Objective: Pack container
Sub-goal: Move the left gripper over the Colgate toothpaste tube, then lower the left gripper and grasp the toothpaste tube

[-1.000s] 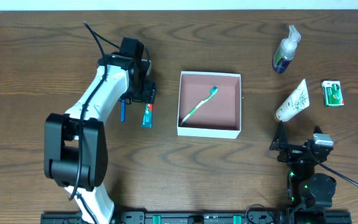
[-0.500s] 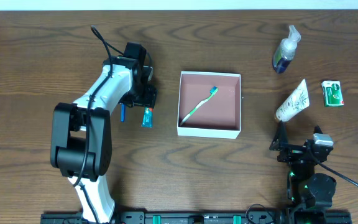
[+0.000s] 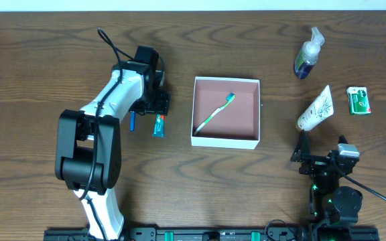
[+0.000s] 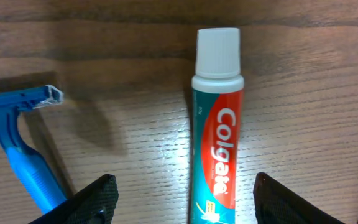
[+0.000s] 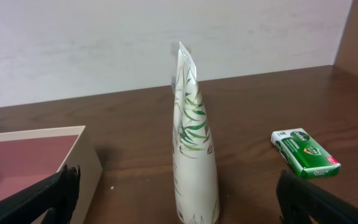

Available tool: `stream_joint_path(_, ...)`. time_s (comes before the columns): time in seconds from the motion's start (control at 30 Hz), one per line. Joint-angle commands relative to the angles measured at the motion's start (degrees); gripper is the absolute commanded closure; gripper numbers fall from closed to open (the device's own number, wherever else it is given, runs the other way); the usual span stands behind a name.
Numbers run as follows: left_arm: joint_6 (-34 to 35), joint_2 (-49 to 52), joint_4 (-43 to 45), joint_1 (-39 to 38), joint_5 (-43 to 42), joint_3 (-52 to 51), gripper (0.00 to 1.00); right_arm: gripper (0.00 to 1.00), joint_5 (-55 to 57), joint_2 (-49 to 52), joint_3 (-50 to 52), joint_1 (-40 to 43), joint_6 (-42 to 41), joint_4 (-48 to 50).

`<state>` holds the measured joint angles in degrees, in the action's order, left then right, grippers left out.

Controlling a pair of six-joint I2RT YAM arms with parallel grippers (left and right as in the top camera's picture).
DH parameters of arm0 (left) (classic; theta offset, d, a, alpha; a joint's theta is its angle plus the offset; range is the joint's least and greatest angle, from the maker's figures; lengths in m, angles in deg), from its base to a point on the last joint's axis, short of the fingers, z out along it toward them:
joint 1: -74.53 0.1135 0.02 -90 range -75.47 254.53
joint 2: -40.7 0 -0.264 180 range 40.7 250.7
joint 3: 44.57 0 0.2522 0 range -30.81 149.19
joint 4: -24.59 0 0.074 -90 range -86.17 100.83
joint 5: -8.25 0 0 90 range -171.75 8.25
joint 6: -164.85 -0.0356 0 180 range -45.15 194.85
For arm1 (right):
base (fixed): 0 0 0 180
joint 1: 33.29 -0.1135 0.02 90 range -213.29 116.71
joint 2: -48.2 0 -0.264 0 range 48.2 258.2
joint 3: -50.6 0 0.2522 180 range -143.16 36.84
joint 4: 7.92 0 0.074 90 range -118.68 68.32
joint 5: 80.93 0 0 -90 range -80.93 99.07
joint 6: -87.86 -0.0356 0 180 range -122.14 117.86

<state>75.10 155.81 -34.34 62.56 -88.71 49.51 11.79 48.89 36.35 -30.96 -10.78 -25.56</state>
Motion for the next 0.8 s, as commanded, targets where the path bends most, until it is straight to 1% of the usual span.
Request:
stream_joint_path(0.0, 1.62, 0.61, -0.15, -0.98, -0.09, -0.22, 0.29, 0.01, -0.17, -0.31, 0.17, -0.57, 0.59, -0.2)
stream_joint_path(0.5, 1.66, 0.63, 0.59, -1.73, 0.15, -0.24, 0.29, 0.01, -0.17, -0.31, 0.17, -0.57, 0.59, -0.2)
stream_joint_path(0.6, 2.89, 0.63, 0.48, -1.73, 0.11, -0.28, 0.29, 0.01, -0.17, -0.31, 0.17, -0.57, 0.59, -0.2)
stream_joint_path(0.77, 2.86, 0.63, 0.9, -1.73, 0.15, -0.52, 0.29, 0.01, -0.17, -0.31, 0.17, -0.57, 0.59, -0.2)
